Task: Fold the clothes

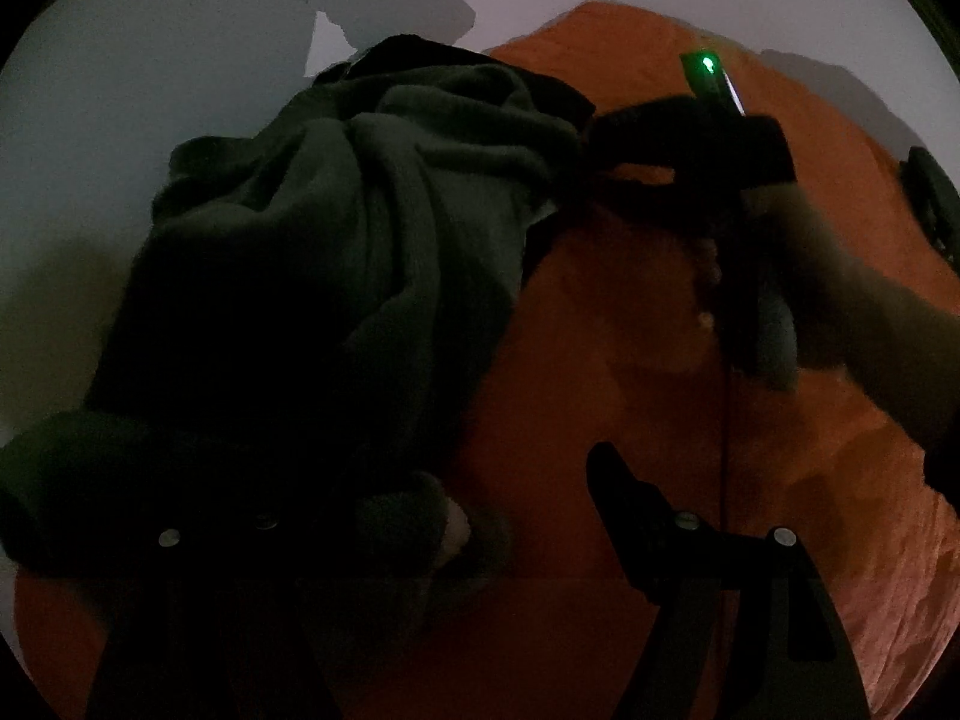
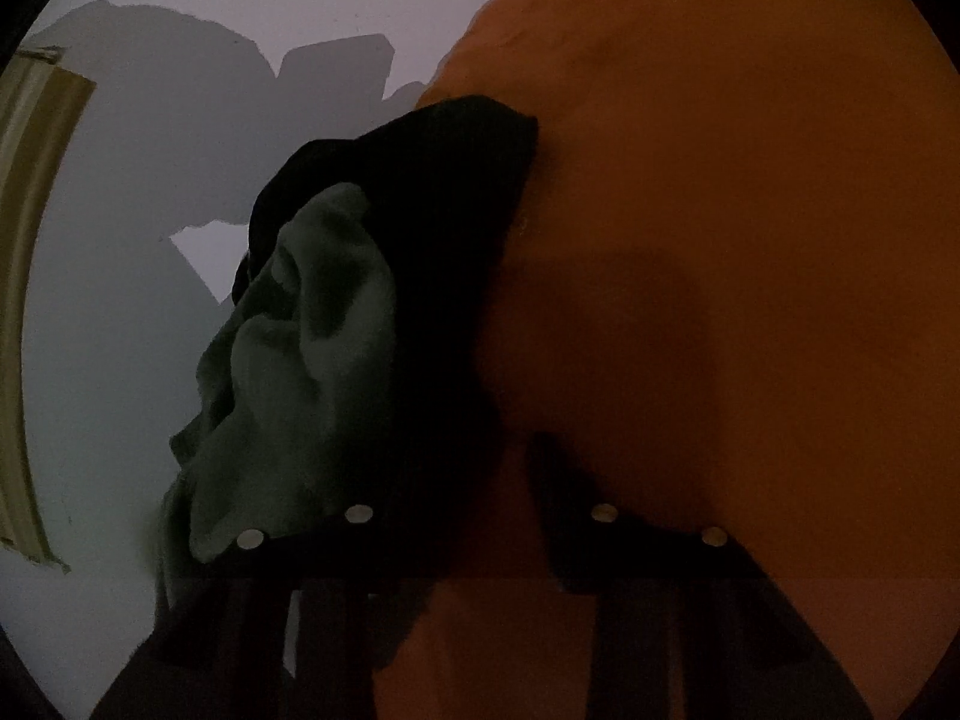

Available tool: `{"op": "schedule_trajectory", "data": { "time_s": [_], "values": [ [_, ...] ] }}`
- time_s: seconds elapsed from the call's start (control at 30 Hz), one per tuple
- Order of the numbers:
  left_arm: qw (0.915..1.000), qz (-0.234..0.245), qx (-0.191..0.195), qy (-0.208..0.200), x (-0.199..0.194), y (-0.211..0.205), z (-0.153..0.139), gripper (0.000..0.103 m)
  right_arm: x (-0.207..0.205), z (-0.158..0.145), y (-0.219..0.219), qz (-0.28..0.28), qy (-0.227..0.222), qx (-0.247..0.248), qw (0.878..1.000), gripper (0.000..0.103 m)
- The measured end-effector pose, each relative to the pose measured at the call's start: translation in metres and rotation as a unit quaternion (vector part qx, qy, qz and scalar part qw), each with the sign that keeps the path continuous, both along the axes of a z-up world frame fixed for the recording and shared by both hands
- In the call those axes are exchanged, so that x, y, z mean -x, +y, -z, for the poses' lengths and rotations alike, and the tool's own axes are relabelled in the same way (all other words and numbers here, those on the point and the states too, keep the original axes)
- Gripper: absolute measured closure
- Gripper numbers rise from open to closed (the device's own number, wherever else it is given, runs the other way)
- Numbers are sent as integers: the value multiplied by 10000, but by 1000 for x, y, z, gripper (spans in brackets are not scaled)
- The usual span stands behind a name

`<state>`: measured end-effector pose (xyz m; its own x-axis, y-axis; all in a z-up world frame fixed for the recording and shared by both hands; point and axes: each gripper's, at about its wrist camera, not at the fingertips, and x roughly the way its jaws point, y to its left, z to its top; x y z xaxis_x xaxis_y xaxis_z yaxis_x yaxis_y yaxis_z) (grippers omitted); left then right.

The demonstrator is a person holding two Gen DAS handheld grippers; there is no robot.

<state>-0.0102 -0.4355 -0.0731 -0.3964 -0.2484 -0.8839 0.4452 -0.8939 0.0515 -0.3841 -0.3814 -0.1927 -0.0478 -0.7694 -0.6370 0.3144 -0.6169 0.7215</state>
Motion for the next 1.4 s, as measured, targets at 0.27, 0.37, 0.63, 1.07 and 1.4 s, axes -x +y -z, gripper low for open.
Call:
{"op": "schedule_trajectory", "data": {
  "time_s": [0.27,0.37,0.63,1.07,1.4],
  "values": [
    [9991,-273,-268,166,-1,-4,2,27,4,-8,-45,-294,-75,-115,9995,96],
    [9983,-408,-355,228,2,-4,3,27,-12,-38,-36,-230,590,-188,9978,97],
    [9959,-427,-675,421,17,13,-3,27,-35,-95,34,-203,918,-114,9955,98],
    [9890,691,-1184,551,22,153,-13,27,-104,-149,247,-116,1392,-795,9870,98],
    [9774,1687,-1248,251,32,272,-7,27,-163,-194,433,437,1424,-1640,9751,99]
  ]
}}
